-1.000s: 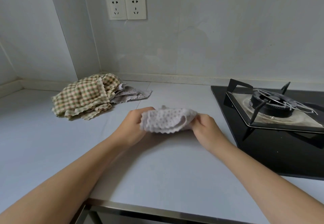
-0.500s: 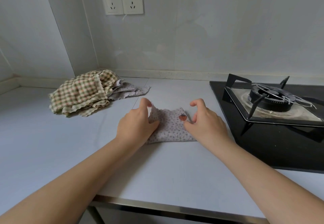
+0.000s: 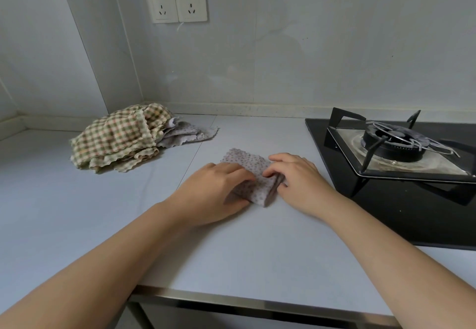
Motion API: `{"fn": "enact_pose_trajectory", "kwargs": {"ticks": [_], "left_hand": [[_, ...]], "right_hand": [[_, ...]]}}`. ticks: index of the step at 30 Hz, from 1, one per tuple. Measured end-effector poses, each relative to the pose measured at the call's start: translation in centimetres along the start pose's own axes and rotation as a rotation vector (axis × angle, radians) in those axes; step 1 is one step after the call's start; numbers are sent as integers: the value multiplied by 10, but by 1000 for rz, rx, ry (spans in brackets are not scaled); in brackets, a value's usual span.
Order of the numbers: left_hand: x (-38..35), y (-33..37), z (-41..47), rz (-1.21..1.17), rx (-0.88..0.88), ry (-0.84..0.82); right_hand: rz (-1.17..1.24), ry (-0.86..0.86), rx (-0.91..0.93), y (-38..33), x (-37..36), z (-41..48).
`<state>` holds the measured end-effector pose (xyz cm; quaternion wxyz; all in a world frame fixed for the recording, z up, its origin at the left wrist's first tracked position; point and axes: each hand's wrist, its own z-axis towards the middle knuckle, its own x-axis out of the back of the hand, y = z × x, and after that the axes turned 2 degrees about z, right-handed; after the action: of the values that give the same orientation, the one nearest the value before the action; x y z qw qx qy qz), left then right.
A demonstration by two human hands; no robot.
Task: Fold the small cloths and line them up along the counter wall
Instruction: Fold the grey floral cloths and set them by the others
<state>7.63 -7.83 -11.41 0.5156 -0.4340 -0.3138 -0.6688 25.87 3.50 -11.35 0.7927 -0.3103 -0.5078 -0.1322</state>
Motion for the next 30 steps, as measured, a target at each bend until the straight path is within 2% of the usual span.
{"fn": "enact_pose_trajectory", "kwargs": {"ticks": [4,8,13,16,18,22,25,30], "left_hand": [[-11,6,3,-35,70,33],[-6,4,0,-377,279,153],[-3,0,3,-758,488,257],[5,1,2,-868,473,300],[17,3,1,-762,333,303],[33,3,2,-348,35,303],[33,2,4,-154,-13,279],[35,3,7,-34,3,281]], "right_hand": [[49,-24,17,2,-1,1],[135,18,10,7,1,1],[535,117,-115,7,-3,3],[758,175,-151,2,2,4],[881,209,-132,-1,8,4],[1098,253,-94,-6,15,4],[1176,249,-64,-7,18,4],[1135,210,15,-9,19,1]]}}
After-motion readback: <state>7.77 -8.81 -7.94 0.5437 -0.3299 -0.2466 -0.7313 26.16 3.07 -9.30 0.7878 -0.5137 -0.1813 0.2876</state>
